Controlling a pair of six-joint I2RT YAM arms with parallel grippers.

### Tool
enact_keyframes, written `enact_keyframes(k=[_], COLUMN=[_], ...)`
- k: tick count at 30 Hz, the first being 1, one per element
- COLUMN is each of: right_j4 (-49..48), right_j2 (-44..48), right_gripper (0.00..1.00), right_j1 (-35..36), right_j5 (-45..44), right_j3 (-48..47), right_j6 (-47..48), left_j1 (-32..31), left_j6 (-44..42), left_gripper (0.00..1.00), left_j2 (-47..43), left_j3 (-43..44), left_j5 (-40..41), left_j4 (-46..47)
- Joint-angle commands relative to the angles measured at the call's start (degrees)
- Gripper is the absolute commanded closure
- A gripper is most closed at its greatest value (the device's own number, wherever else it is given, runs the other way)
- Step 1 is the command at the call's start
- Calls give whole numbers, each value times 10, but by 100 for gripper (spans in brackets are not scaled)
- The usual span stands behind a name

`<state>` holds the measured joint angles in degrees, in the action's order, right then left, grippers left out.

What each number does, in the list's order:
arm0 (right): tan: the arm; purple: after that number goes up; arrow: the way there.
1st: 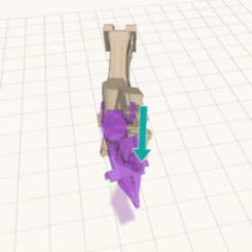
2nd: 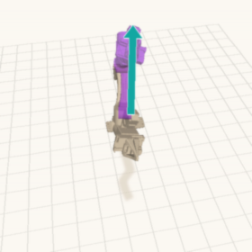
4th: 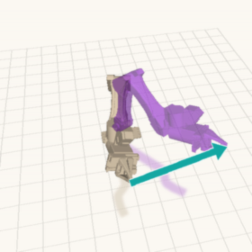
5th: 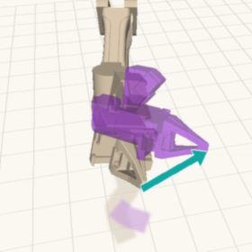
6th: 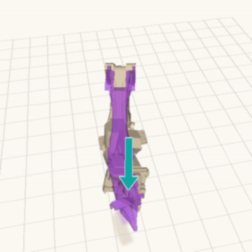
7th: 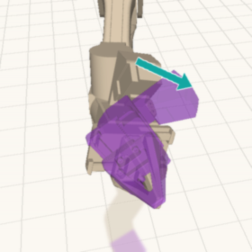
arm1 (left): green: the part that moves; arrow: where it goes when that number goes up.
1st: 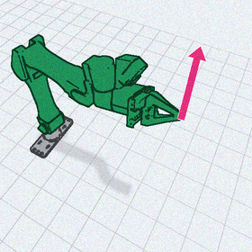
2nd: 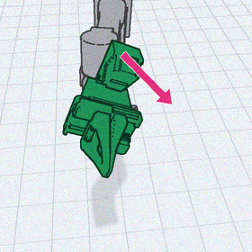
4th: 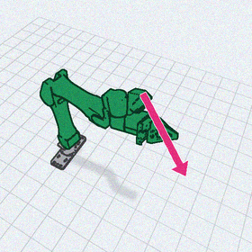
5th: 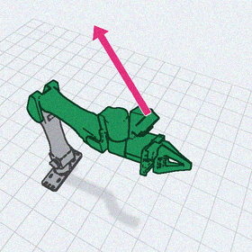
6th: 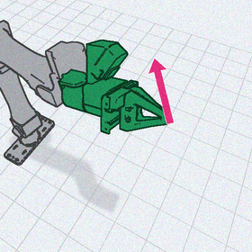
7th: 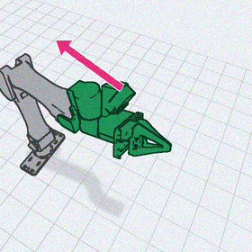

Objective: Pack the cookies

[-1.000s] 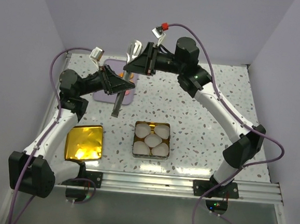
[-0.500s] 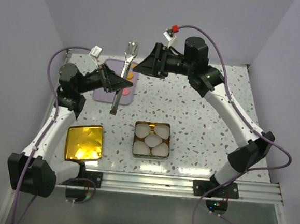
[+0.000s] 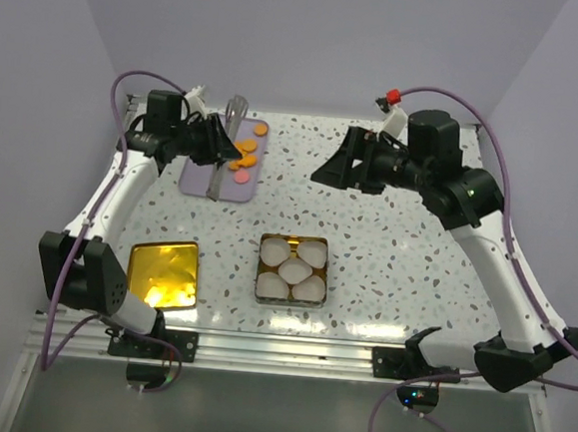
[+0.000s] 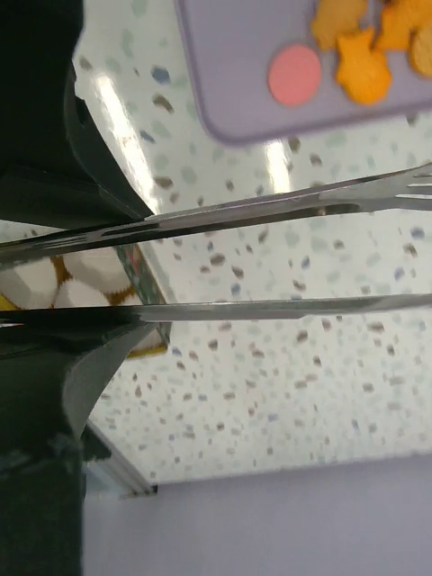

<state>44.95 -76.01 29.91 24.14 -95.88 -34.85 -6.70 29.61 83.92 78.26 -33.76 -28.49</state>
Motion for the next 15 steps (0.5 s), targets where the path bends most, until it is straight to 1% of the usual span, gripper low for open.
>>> enact_keyframes(k=[1,4,8,10,11,15], right_j4=[77,110,135,146,151,174], right_j2=[47,75,101,105,107,91], right_gripper=[15,15,15,15,15,14], right_j1=[1,1,1,1,1,1], right_j5=[-52,-65,-69,-71,-74,-79], right_j3=[24,38,57,61,61,45], right_j6=[35,47,58,66,70,85], left_j1=[4,3,-3,-4,-6,-8], left_j6=[-83,-96,-104,-109,-111,-127], left_gripper=[57,58,57,56,53,45], left_j2=[41,76,127,146,163,211], left_j3=[42,58,97,116,136,188], left_j5=[131,209,286,310,333,374], left_j4=[-132,-160,-195,-215,-223,-262])
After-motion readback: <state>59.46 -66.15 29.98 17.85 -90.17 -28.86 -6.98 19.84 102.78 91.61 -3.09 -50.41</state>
